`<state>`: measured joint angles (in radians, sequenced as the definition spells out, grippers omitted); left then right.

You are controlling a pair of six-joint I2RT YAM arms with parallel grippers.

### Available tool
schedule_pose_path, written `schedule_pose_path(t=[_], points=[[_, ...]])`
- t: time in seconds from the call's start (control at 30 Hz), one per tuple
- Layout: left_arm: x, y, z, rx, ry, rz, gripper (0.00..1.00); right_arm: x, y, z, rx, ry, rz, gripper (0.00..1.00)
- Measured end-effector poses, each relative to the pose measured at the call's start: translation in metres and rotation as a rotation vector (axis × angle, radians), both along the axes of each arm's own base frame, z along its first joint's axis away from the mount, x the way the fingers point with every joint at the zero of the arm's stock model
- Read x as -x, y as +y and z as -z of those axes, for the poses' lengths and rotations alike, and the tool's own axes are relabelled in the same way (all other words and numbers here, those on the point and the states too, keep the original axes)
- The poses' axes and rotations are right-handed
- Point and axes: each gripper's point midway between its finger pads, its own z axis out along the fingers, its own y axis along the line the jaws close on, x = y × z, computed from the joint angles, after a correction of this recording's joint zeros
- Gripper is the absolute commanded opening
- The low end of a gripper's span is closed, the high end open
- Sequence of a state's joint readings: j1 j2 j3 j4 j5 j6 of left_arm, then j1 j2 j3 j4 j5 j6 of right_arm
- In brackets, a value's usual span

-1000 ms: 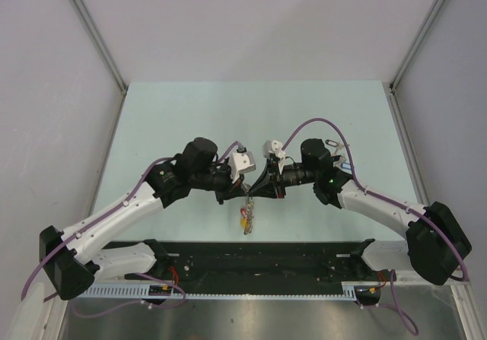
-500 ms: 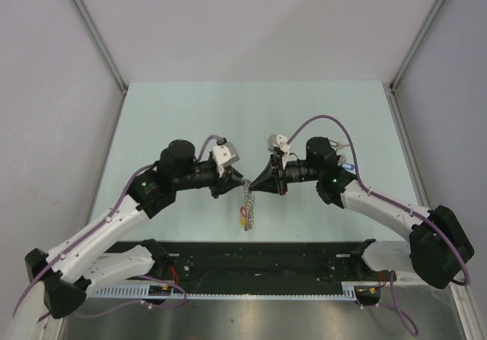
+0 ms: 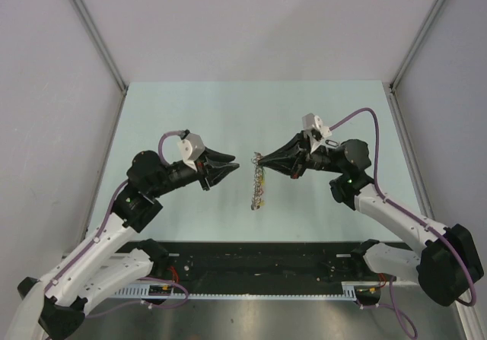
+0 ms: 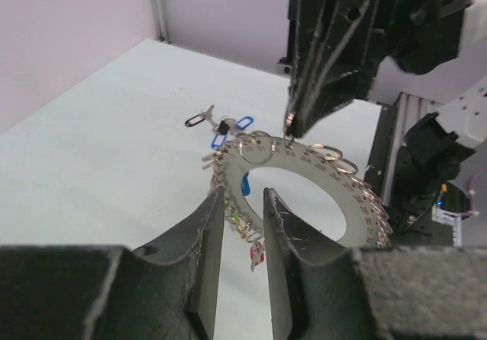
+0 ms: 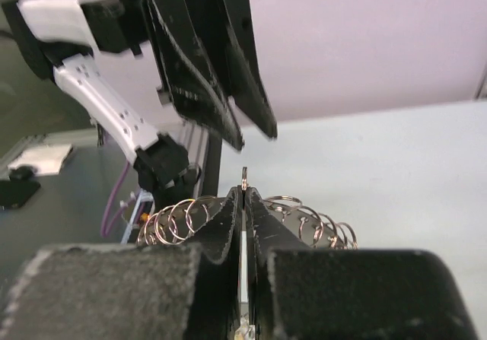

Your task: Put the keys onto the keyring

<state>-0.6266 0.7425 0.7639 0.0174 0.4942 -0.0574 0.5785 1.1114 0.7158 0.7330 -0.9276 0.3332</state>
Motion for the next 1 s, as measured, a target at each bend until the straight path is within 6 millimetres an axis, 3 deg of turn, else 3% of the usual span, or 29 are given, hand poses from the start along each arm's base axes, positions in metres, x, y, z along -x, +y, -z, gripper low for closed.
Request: schedule_pose_path(t=[0.13,0.33,0.47,1.0], points=[[0.007,-0.008,-0.006,0.050,0.019,0.064,0.31,-0.007,-0.004,-0.017,-0.110,0.016,-0.022,0.00],[0.018,-0.022,-0.016,0.099,0.024,0.176,0.29,-0.015,0.004,0.004,-0.112,0.206,-0.084,0.00],[0.022,-0.027,-0.017,0.109,0.025,0.222,0.26,-0.009,0.004,0.003,-0.114,0.221,-0.115,0.00],[0.008,-0.035,-0.005,0.113,0.116,0.194,0.22,0.002,0.002,0.002,-0.104,0.200,-0.163,0.00]])
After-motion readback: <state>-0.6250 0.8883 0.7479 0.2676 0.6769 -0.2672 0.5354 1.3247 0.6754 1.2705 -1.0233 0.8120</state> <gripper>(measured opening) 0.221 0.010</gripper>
